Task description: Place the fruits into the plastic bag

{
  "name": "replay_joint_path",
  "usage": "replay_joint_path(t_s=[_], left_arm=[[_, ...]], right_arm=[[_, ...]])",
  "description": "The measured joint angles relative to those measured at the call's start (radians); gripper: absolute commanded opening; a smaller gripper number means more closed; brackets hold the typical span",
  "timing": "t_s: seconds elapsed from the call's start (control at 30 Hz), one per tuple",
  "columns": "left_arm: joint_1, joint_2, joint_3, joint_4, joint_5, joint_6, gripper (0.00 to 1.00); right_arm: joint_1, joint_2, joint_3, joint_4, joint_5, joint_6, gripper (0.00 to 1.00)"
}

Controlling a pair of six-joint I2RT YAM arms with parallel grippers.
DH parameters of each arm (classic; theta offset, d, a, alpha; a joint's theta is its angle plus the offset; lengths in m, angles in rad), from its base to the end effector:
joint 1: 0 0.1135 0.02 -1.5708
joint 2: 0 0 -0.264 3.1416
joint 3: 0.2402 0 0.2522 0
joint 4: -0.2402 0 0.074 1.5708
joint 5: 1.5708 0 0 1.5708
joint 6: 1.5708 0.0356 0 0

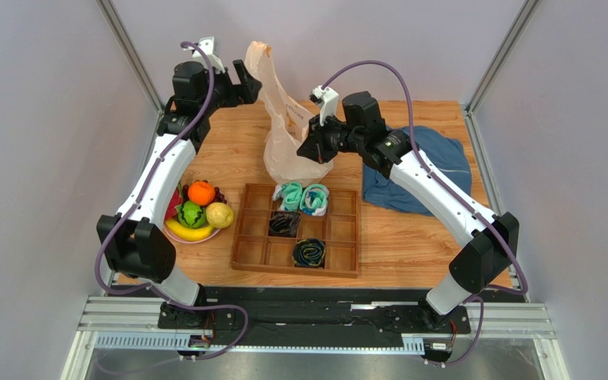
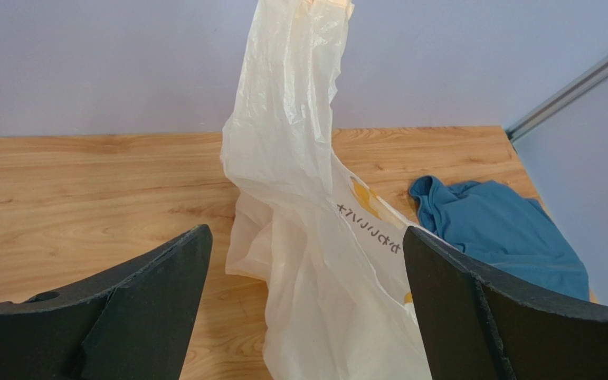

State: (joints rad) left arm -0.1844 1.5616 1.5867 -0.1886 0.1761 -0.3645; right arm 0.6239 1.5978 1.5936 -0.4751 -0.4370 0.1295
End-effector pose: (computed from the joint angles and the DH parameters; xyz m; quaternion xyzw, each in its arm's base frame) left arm 0.3612 -0.0737 0.4259 -0.0116 0.7616 -0.2392 0.6022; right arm 0.2887 0.2264 0.3874 -0.3133 0.7815 0.3587 0.4030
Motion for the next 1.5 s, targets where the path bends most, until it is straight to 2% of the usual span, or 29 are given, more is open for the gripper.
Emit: replay_joint_path(t_s=[0.23, 0.47, 0.7, 0.73, 0.8, 0.83, 0.87, 0.9, 0.93, 0.97, 1.07, 1.27, 1.5], left_arm=[[0.000, 0.117, 0.108, 0.038, 0.013, 0.003, 0.99], [0.000, 0.225, 0.254, 0.031, -0.040, 0.060, 0.99], [0.000, 0.294, 0.288, 0.044, 0.008, 0.064, 0.97], [0.000, 0.304, 0.288, 0.053, 0.025, 0.055, 0.95], [0.000, 0.320, 0.288, 0.066, 0.060, 0.039, 0.78], [0.000, 0.329, 0.288, 0.073, 0.080, 0.028, 0.64], [-0.002, 0.338, 0.288, 0.079, 0.097, 0.019, 0.34], [-0.002, 0.344, 0.288, 0.081, 0.113, 0.010, 0.18], [-0.003, 0.349, 0.288, 0.081, 0.122, -0.006, 0.05], [-0.003, 0.352, 0.288, 0.080, 0.128, -0.008, 0.00], [-0.003, 0.352, 0.292, 0.076, 0.113, -0.025, 0.00], [0.007, 0.331, 0.303, 0.084, 0.083, -0.057, 0.00], [-0.006, 0.272, 0.289, 0.229, 0.137, -0.099, 0.00]], right_arm=[[0.036, 0.000, 0.000, -0.006, -0.006, -0.006, 0.00], [0.061, 0.000, 0.000, -0.040, -0.011, -0.016, 0.00], [0.076, 0.000, 0.001, -0.061, -0.011, -0.020, 0.00], [0.076, 0.000, 0.001, -0.063, -0.011, -0.022, 0.00], [0.076, 0.000, 0.003, -0.067, -0.010, -0.022, 0.00], [0.076, 0.000, 0.005, -0.069, -0.009, -0.022, 0.00], [0.076, 0.000, 0.005, -0.070, -0.005, -0.023, 0.00], [0.076, 0.000, 0.005, -0.072, 0.006, -0.023, 0.00], [0.076, 0.000, 0.005, -0.076, 0.023, -0.023, 0.00], [0.076, 0.000, 0.005, -0.084, 0.047, -0.027, 0.00], [0.073, 0.000, 0.009, -0.109, 0.149, -0.047, 0.00], [-0.004, 0.000, 0.031, -0.111, 0.491, -0.079, 0.00], [-0.127, 0.002, 0.124, 0.032, 0.670, -0.113, 0.00]])
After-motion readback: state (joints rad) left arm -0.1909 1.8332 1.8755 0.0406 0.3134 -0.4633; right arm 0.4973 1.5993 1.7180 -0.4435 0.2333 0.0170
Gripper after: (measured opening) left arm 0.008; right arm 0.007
